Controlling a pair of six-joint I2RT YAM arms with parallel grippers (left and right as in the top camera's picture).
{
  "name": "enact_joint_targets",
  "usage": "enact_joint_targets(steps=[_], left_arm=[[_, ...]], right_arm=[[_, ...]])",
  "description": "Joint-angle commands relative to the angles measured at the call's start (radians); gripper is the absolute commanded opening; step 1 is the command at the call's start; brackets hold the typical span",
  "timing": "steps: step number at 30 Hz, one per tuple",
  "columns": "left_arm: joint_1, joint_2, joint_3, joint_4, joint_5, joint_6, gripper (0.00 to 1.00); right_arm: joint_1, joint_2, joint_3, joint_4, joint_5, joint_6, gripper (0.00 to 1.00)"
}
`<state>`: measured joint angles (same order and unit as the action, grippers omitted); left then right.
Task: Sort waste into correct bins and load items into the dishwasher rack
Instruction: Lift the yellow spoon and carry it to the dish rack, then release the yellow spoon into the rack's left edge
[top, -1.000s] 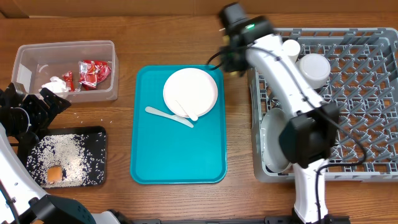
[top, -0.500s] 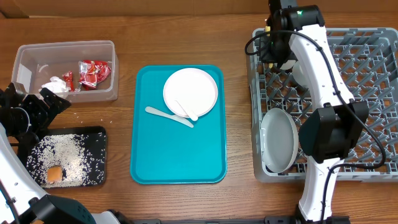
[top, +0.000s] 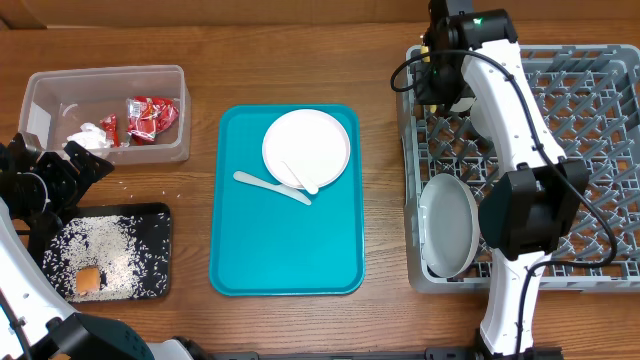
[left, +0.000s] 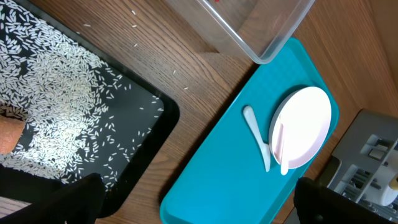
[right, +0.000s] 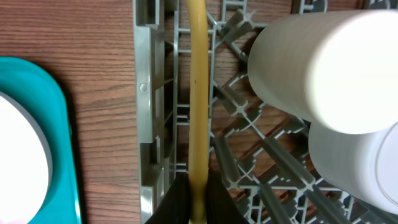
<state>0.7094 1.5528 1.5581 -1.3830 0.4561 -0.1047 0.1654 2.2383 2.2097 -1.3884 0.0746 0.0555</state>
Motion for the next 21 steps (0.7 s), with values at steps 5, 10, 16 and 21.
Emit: enact_joint_targets(steps=[5,10,16,21], left_arm=[[0.003,-0.002,0.002,0.000,0.000,-0.007,1.00],[0.003,-0.002,0.002,0.000,0.000,-0.007,1.00],[0.003,-0.002,0.002,0.000,0.000,-0.007,1.00],[0.003,-0.002,0.002,0.000,0.000,-0.007,1.00]], right_arm=[[0.003,0.010,0.026,-0.006,-0.009,-0.003,0.96],[0.003,0.007,0.027,-0.007,0.000,-0.004,1.00],[0.016,-0.037,0.087,-0.047,0.013,0.009,1.00],[0.070,-0.091,0.169,-0.069,-0.110,0.008,1.00]])
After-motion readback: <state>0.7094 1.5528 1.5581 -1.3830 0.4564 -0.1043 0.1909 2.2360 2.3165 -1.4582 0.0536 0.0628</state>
